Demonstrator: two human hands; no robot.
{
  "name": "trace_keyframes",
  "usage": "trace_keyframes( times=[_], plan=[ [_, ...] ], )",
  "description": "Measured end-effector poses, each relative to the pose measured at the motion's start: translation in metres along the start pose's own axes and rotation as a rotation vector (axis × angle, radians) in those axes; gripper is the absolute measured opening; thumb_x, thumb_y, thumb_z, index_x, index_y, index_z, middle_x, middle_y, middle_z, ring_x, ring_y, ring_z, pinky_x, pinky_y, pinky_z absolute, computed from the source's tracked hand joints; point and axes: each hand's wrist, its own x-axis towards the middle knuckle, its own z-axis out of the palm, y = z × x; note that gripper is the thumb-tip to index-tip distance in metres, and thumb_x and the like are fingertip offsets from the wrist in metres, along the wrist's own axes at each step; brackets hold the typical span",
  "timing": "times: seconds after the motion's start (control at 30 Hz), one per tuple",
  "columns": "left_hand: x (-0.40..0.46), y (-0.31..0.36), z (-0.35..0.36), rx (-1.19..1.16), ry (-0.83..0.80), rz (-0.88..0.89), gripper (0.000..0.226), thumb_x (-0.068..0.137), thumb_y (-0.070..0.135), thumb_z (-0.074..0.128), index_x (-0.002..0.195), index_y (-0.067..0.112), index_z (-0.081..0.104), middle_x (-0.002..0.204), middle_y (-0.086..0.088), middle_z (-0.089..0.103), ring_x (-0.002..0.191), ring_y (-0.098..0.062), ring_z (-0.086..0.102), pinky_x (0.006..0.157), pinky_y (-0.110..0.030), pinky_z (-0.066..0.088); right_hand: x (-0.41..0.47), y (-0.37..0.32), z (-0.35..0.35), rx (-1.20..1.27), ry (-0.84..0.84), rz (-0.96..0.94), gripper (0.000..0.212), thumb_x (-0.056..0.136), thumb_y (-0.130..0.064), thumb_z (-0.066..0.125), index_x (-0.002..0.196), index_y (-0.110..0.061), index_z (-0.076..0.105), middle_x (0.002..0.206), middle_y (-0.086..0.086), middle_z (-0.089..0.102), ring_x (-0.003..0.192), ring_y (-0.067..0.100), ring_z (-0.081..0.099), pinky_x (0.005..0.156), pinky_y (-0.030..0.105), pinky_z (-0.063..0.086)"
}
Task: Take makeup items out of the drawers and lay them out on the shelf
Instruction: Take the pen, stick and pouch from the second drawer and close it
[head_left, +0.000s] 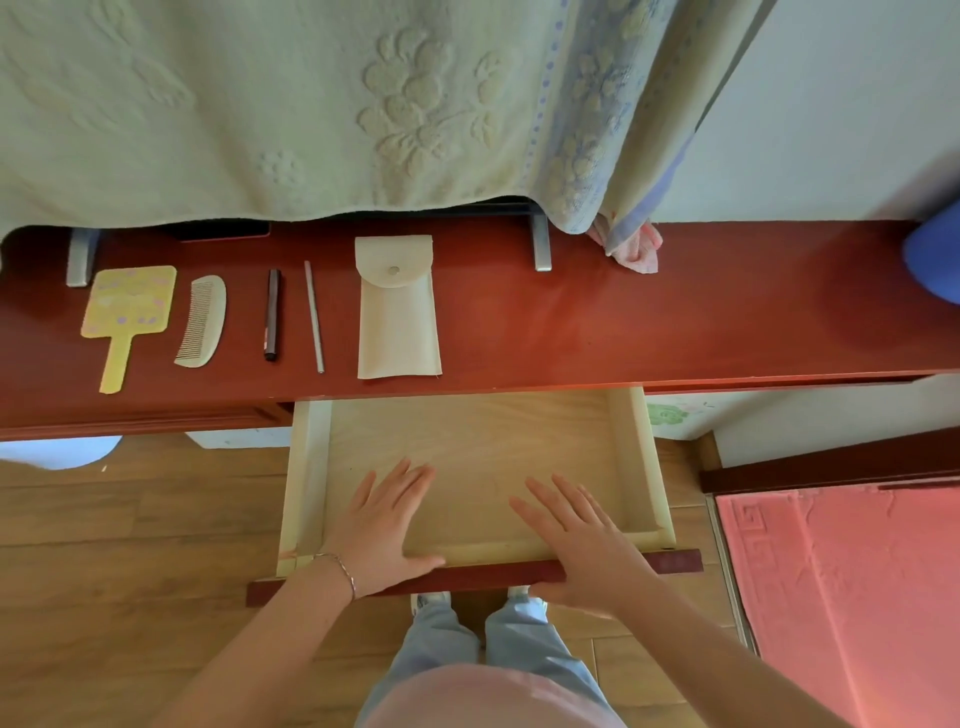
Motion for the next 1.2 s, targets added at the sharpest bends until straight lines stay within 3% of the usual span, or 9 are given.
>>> trace_keyframes(
  times=[0.1,0.23,0.33,0.43,0.53,0.6,0.73,1.03,1.2],
  plan=[
    [-0.006,-0.003,-0.002,-0.025,-0.058,0.013,0.123,0.056,0.088,0.038,0.149,0.023,-0.01,0.155,0.014,-0.013,0.137,-0.001,-0.023,0.117,-0.035,-0.013,0.0,0.0,-0.004,-0.005,-0.018,0.015,0.096,0.081,-0.056,0.059,0.148,-0.036,-0.006,0.157,-0.006,-0.012,0.141,0.019,-0.021,0.113,0.037,-0.014],
    [-0.011,-0.004,-0.001,0.1,-0.104,0.078,0.118,0.068,0.074,0.049,0.143,0.022,-0.026,0.148,0.018,-0.025,0.14,-0.007,-0.027,0.116,-0.038,-0.018,0.0,0.001,-0.007,-0.012,-0.012,0.026,0.097,0.079,-0.059,0.059,0.148,-0.034,-0.004,0.158,-0.005,-0.01,0.142,0.021,-0.019,0.111,0.036,-0.015],
    [-0.013,-0.007,0.006,0.12,-0.009,0.106,0.118,0.067,0.075,0.044,0.131,0.027,-0.043,0.154,0.011,-0.016,0.141,-0.008,-0.023,0.116,-0.033,-0.021,0.002,0.002,-0.003,-0.048,0.035,0.024,0.1,0.075,-0.061,0.062,0.149,-0.033,0.0,0.159,-0.003,-0.001,0.143,0.024,-0.011,0.112,0.04,-0.008],
    [-0.014,-0.01,0.009,0.178,0.051,0.079,0.122,0.058,0.08,0.042,0.147,0.019,-0.016,0.152,0.001,0.024,0.14,-0.015,0.013,0.113,-0.035,-0.004,0.004,0.003,-0.003,-0.097,0.067,0.061,0.108,0.065,-0.065,0.068,0.149,-0.03,0.01,0.156,0.002,0.021,0.143,0.029,0.012,0.112,0.045,0.011],
    [-0.01,-0.013,0.008,0.19,0.124,0.07,0.121,0.058,0.08,0.041,0.148,0.015,-0.007,0.146,-0.001,0.03,0.137,-0.018,0.021,0.113,-0.038,0.002,0.009,0.001,-0.008,-0.142,0.136,0.082,0.113,0.051,-0.069,0.075,0.145,-0.024,0.028,0.145,0.004,0.044,0.134,0.032,0.039,0.104,0.045,0.036],
    [-0.006,-0.015,0.007,0.246,0.198,0.079,0.118,0.06,0.077,0.044,0.15,0.015,-0.001,0.145,-0.001,0.035,0.137,-0.019,0.022,0.115,-0.043,0.012,0.014,0.001,-0.012,-0.163,0.188,0.075,0.113,0.05,-0.067,0.078,0.143,-0.022,0.032,0.142,0.005,0.049,0.131,0.033,0.043,0.101,0.045,0.041],
    [0.005,-0.015,-0.004,0.33,0.284,0.055,0.111,0.054,0.072,0.065,0.14,0.011,0.032,0.14,-0.003,0.05,0.134,-0.019,0.027,0.105,-0.05,0.03,0.027,0.003,-0.022,-0.216,0.256,0.075,0.113,0.049,-0.06,0.082,0.142,-0.022,0.031,0.142,0.007,0.049,0.131,0.033,0.043,0.104,0.047,0.034],
    [0.03,-0.01,-0.026,0.415,0.413,0.042,0.096,0.06,0.05,0.078,0.136,0.012,0.033,0.138,-0.004,0.053,0.133,-0.021,0.029,0.103,-0.053,0.037,0.058,0.009,-0.05,-0.282,0.343,0.131,0.116,0.05,-0.051,0.086,0.145,-0.023,0.027,0.149,0.009,0.038,0.136,0.036,0.035,0.106,0.052,0.033],
    [0.043,-0.012,-0.032,0.46,0.456,0.086,0.093,0.063,0.044,0.079,0.137,0.014,0.032,0.141,-0.003,0.051,0.135,-0.02,0.036,0.104,-0.052,0.035,0.07,0.015,-0.058,-0.3,0.358,0.178,0.115,0.058,-0.052,0.082,0.148,-0.019,0.018,0.152,0.009,0.031,0.14,0.033,0.028,0.111,0.046,0.02]
  ],
)
